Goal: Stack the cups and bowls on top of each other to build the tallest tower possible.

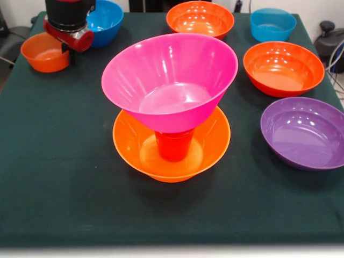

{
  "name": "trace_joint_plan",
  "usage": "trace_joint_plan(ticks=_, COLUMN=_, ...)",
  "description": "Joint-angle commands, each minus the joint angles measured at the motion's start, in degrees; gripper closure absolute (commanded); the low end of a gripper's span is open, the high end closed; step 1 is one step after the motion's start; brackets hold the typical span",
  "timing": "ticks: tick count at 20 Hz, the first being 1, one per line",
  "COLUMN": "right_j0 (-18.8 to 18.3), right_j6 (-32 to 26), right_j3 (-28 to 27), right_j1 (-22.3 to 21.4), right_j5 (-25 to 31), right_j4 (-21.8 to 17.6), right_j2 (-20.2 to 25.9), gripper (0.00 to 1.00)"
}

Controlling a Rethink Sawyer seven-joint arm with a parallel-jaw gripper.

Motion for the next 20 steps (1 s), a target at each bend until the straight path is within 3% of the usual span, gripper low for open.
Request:
trace_joint_plan(ticks=1, right_j0=1.9, right_j6=5.0, right_j3=-0.4, right_j1=3.0, right_j5=-1.5, right_j4=-2.1, right_j2=4.1, gripper=1.00)
trace_joint_plan(ticks=5, right_j0=0.5, right_j6=4.1, right_j3=0.3, right_j1=1.1, right_j5=-0.1, right_j4=-1.6, right_j2=6.4, gripper=1.00)
trace_joint_plan(ticks=10, right_j0=3.9, right_j6=1.9, right_j3=0.7, right_j1=-10.3, right_j5=12.4, right_j4=0.6, right_j2=6.6, gripper=1.00)
trace_joint_plan(ticks=12, right_j0=4.7, right_j6=1.4, right_j3=0.0, right_j1=-12.4, right_j5=16.0, right_j4=1.2, right_j2=6.9, gripper=1.00)
trace_joint_plan(ticks=20, right_j0=6.0, right_j6=1.6, right_j3=-4.6, right_j1=-14.0, right_j5=24.3, right_j4=2.3, right_j2=8.2, gripper=1.00)
